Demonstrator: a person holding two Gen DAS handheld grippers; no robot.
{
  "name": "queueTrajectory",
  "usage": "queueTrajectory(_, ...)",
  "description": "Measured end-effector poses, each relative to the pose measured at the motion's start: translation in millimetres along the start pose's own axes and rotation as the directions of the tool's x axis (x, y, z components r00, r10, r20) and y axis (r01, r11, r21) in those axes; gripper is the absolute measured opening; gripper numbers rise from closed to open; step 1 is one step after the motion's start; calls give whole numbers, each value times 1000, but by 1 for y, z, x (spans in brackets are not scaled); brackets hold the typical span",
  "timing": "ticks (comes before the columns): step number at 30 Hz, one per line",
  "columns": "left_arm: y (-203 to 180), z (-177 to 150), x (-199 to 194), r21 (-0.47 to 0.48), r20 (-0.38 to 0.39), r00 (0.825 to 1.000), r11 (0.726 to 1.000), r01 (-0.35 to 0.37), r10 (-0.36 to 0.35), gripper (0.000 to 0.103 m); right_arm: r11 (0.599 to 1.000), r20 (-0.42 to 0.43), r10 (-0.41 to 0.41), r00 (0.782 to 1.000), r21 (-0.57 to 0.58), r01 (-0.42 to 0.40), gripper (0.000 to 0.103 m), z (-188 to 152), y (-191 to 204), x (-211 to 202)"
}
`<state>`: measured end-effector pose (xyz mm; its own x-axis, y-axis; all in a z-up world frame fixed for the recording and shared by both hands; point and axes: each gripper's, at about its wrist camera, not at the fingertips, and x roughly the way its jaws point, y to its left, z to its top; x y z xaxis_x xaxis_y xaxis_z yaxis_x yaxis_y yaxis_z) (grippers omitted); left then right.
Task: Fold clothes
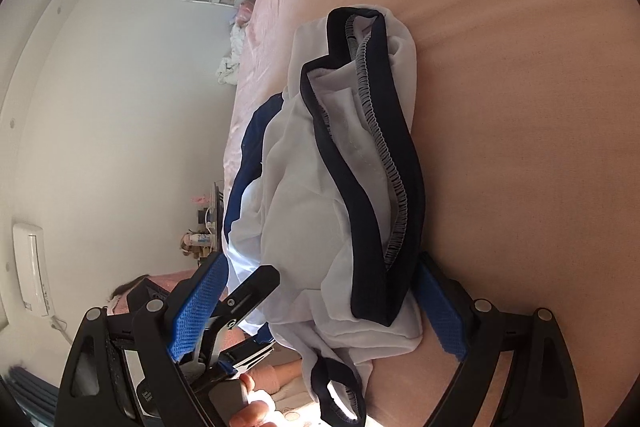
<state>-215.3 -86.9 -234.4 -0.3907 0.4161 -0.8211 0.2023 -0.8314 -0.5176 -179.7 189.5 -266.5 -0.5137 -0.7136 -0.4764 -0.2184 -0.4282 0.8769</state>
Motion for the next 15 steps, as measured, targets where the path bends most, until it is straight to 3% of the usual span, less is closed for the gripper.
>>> queueTrajectory(6,12,10,2,-68,6,998,996,59,-59,94,999,-13,0,1000,48,0,92,10,3,14)
queueTrajectory(11,16,1,11,-71,61,993,992,100,-96,100,997,-56,-31,998,68,35,92,17,0,24)
queueTrajectory(14,11,-6,11,-15,80,993,996,90,-88,102,993,-49,-46,998,105,51,77,17,-7,20)
queueTrajectory(15,10,-7,10,3,82,993,997,82,-82,102,991,-46,-57,997,116,62,66,16,-11,19)
